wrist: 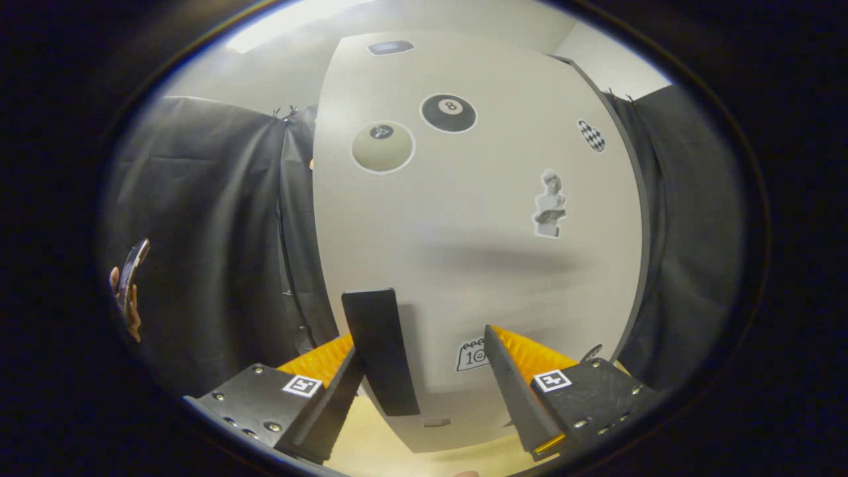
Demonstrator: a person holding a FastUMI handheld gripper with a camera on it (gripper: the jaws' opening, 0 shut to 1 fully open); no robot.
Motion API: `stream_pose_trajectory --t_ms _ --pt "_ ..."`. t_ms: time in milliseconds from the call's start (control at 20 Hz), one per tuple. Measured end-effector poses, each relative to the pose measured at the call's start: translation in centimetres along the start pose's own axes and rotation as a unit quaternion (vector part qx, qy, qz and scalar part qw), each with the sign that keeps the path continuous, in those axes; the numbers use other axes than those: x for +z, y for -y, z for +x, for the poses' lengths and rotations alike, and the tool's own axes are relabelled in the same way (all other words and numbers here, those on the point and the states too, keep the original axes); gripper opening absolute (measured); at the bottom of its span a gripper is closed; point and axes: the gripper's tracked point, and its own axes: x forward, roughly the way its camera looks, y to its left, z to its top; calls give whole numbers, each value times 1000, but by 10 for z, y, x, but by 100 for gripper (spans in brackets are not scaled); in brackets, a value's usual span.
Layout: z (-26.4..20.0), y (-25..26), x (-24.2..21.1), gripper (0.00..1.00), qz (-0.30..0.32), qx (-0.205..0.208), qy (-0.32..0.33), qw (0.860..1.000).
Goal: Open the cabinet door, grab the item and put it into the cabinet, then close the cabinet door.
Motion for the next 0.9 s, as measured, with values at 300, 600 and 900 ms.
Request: stream_pose_trajectory --t_ms 300,600,900 --pt "18 -4 2 100 -9 -4 7 1000" --pt "25 -2 3 100 -20 -21 14 999" --pt "36 1 2 100 -23 -24 19 999"
